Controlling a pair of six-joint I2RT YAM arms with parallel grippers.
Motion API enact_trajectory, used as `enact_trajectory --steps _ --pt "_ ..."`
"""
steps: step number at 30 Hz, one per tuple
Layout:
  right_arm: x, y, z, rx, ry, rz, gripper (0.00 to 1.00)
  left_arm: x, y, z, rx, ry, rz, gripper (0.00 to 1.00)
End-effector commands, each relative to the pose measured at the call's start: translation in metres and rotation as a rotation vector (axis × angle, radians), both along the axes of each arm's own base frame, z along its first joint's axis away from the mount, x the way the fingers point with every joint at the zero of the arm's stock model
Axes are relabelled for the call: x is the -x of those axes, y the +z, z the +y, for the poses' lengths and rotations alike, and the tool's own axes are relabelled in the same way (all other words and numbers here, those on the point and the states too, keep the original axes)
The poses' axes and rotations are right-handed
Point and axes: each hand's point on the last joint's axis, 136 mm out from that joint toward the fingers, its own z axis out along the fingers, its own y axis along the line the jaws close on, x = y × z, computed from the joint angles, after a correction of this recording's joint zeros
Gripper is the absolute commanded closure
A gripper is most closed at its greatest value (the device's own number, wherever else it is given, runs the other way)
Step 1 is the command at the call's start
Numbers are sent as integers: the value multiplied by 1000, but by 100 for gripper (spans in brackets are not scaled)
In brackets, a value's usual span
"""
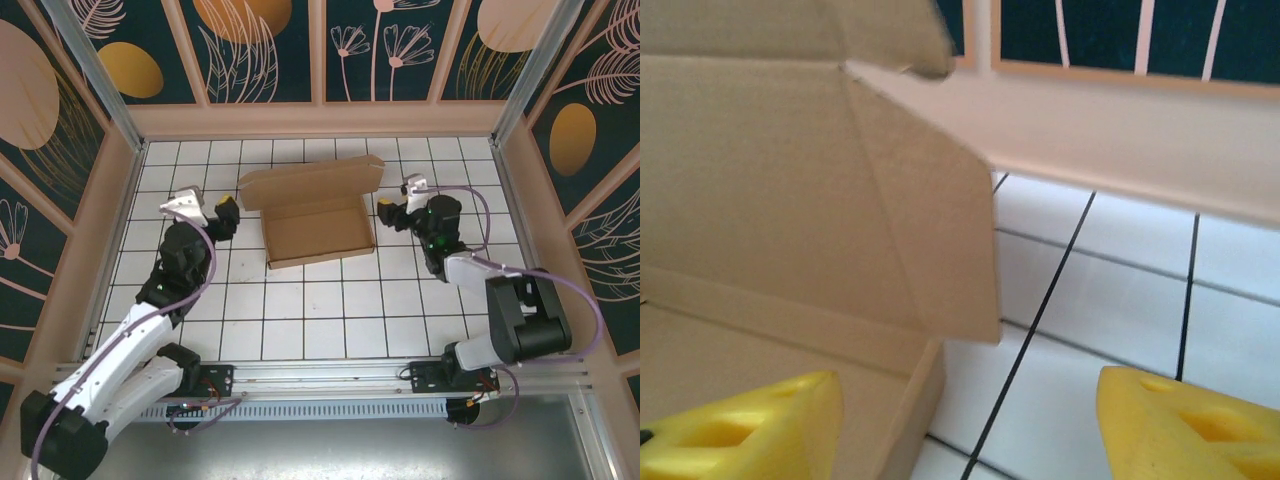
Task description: Fold the paper box
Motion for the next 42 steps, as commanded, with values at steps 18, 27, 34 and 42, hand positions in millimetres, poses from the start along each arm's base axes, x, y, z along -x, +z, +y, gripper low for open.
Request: enact_trajectory --steps 18,27,34,42 --pt "-55 12 44 92 453 -258 31 -127 -29 46 490 -59 4 30" --pt "-52 5 54 105 461 -212 69 -146 -42 5 620 -305 24 33" --pt "-52 4 62 158 374 -192 96 -145 -50 -9 699 -391 37 36" --pt "-49 7 76 134 169 -149 100 -133 -64 -11 762 -390 55 40"
